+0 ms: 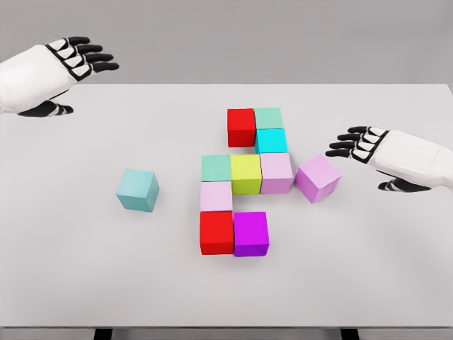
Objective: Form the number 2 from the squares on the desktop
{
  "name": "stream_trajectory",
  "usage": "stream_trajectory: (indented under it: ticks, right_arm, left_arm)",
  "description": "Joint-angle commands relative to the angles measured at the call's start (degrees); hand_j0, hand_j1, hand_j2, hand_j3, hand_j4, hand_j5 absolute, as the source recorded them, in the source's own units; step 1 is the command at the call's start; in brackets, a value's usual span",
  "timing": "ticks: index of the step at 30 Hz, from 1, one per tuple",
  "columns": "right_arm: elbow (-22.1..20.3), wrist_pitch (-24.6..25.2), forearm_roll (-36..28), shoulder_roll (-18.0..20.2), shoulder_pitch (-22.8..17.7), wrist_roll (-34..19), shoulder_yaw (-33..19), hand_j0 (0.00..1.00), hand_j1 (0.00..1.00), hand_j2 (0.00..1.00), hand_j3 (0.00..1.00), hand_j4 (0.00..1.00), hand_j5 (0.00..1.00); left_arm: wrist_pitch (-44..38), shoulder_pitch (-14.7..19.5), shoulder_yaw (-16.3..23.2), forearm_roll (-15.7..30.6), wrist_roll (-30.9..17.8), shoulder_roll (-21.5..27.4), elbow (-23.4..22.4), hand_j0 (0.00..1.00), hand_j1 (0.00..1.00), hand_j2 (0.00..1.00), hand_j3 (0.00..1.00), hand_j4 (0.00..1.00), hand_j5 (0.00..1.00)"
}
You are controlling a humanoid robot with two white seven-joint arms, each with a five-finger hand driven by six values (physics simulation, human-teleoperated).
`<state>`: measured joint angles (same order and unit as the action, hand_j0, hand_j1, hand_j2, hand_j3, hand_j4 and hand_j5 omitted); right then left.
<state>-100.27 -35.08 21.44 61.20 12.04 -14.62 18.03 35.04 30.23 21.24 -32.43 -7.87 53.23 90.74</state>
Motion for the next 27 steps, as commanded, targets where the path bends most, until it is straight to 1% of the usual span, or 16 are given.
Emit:
stream_trajectory:
  ticks: [1,4,7,9,10,11,12,13,14,15,17,20,22,23,25,27]
  right_arm:
    - [-0.01,0.08,-0.25,0.50,0.00,0.03,0.07,1.00,1.00,1.00,1.00,1.00,1.00]
    - [-0.28,0.08,-0.78,0.94,0.09,0.12,0.07,1.00,1.00,1.00,1.00,1.00,1.00]
    - [-0.37,0.08,-1.13,3.23,4.82,0.65,5.61,1.00,1.00,1.00,1.00,1.00,1.00]
    - [-0.28,0.08,-0.69,3.23,9.91,0.21,8.41,1.00,1.00,1.00,1.00,1.00,1.00]
    - [-0.45,0.08,-0.52,3.75,13.43,-0.32,12.53,1.00,1.00,1.00,1.00,1.00,1.00]
    - [-0.28,0.08,-0.43,3.93,16.60,-0.67,16.23,1.00,1.00,1.00,1.00,1.00,1.00]
    - [0.77,0.08,-0.43,3.84,21.17,-2.77,21.42,1.00,1.00,1.00,1.00,1.00,1.00]
    - [2.09,0.08,-0.69,3.23,24.69,-5.41,24.68,1.00,1.00,1.00,1.00,1.00,1.00]
    - [3.50,0.08,-1.04,1.91,26.19,-6.21,25.56,1.00,1.00,1.00,1.00,1.00,1.00]
    - [3.68,0.08,-1.05,1.38,26.45,-6.30,25.65,1.00,1.00,1.00,1.00,1.00,1.00]
    - [3.59,0.08,-6.04,1.91,26.72,-6.39,26.88,1.00,1.00,1.00,1.00,1.00,1.00]
    - [3.77,0.08,-15.89,6.13,27.07,-7.79,28.81,1.00,1.00,1.00,1.00,1.00,1.00]
    - [3.77,0.08,-16.51,6.13,27.07,-8.06,28.81,1.00,1.00,1.00,1.00,1.00,1.00]
    - [3.59,0.08,-20.29,6.22,26.98,-9.64,29.25,0.99,0.99,0.99,0.99,0.99,0.99]
    - [3.59,0.08,-20.38,6.22,26.98,-9.64,29.25,0.99,0.99,0.99,0.99,0.99,0.99]
    - [3.68,0.08,-21.17,5.08,26.89,-9.46,29.34,0.99,0.99,0.99,0.99,0.99,0.99]
  left_arm:
    - [-0.04,0.00,1.08,-1.15,-0.13,-0.67,0.22,1.00,1.00,1.00,1.00,1.00,1.00]
    - [-0.04,-0.09,1.61,-1.15,-0.04,-0.58,0.40,1.00,1.00,1.00,1.00,1.00,1.00]
    - [-0.04,0.00,2.22,-1.32,-0.04,-0.32,0.49,1.00,1.00,1.00,1.00,1.00,1.00]
    - [-0.04,0.00,2.22,-1.50,-0.04,-0.14,0.49,1.00,1.00,1.00,1.00,1.00,1.00]
    - [-0.04,-0.09,2.92,-1.50,-0.04,-0.14,0.49,1.00,1.00,1.00,1.00,1.00,1.00]
    - [-0.04,-0.18,4.59,-1.50,-0.04,0.12,0.49,1.00,1.00,1.00,1.00,1.00,1.00]
    - [-0.04,0.00,7.32,-1.32,-0.04,0.65,0.49,1.00,1.00,1.00,1.00,1.00,1.00]
    - [-0.04,0.17,9.43,-1.15,-0.04,1.53,0.49,1.00,1.00,1.00,1.00,1.00,1.00]
    - [-0.04,0.44,10.57,-0.88,0.31,1.97,0.31,1.00,1.00,1.00,1.00,1.00,1.00]
    - [-0.04,0.53,10.75,-0.80,0.40,2.32,0.31,1.00,1.00,1.00,1.00,1.00,1.00]
    - [-0.04,0.53,12.33,2.10,0.66,4.60,0.22,1.00,1.00,1.00,1.00,1.00,1.00]
    - [-0.04,0.53,14.18,7.11,0.66,9.35,0.22,1.00,1.00,1.00,1.00,1.00,1.00]
    - [-0.04,0.53,14.35,7.47,0.66,9.70,0.22,1.00,1.00,1.00,1.00,1.00,1.00]
    - [-0.04,0.53,15.58,9.75,0.75,12.25,0.31,1.00,1.00,1.00,1.00,1.00,1.00]
    - [-0.04,0.53,15.58,9.75,0.75,12.25,0.31,1.00,1.00,1.00,1.00,1.00,1.00]
    - [-0.04,0.53,18.04,13.44,0.83,11.81,-0.13,1.00,1.00,1.00,1.00,1.00,1.00]
